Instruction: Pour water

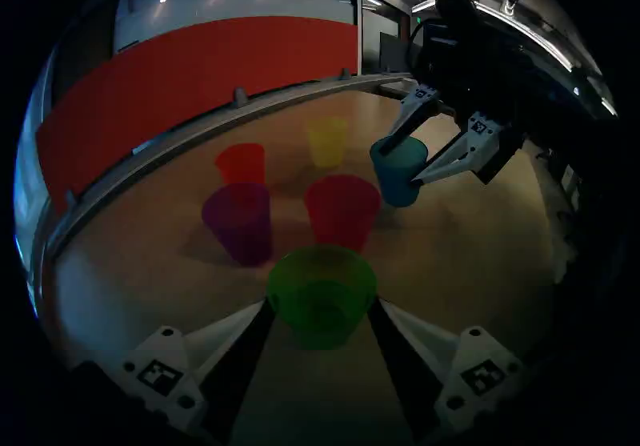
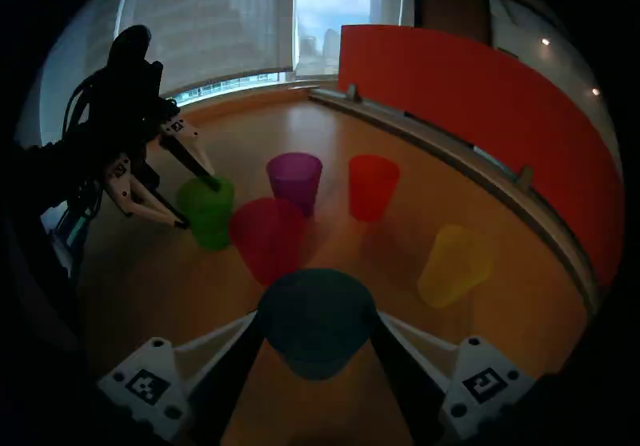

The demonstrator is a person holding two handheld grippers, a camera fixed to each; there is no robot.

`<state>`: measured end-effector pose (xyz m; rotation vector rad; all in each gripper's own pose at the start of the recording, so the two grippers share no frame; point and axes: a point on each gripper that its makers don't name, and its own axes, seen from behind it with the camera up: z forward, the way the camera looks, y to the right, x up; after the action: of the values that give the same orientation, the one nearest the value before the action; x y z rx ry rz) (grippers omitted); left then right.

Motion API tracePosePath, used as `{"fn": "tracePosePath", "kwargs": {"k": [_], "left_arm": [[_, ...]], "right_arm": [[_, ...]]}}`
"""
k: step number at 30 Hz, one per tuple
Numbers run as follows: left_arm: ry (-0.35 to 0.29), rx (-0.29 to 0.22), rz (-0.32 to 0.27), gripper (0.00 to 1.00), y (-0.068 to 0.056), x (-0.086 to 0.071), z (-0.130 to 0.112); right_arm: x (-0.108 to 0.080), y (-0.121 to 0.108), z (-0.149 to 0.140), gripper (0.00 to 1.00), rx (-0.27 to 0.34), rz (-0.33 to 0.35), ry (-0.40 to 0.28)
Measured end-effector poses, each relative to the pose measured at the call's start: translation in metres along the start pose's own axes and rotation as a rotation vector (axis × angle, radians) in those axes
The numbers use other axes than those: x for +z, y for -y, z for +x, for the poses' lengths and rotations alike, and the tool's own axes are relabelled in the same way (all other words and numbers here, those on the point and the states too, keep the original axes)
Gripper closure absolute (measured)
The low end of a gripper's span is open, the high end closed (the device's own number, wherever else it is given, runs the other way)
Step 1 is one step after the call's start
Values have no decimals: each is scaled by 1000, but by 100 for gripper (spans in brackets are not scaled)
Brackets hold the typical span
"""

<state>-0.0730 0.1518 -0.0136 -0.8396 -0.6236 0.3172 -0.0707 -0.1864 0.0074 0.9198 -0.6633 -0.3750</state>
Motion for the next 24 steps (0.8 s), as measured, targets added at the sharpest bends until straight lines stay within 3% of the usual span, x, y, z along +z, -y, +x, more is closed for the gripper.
{"fn": "tracePosePath", "kwargs": {"k": [19,24], "left_arm": [[24,20,1,16,1,-5,-9],[27,48,11,15,2,-5,-10]], "right_arm": [[6,1,-11,8,5,-9,14],[4,0,-14,8,15,-9,16]]}}
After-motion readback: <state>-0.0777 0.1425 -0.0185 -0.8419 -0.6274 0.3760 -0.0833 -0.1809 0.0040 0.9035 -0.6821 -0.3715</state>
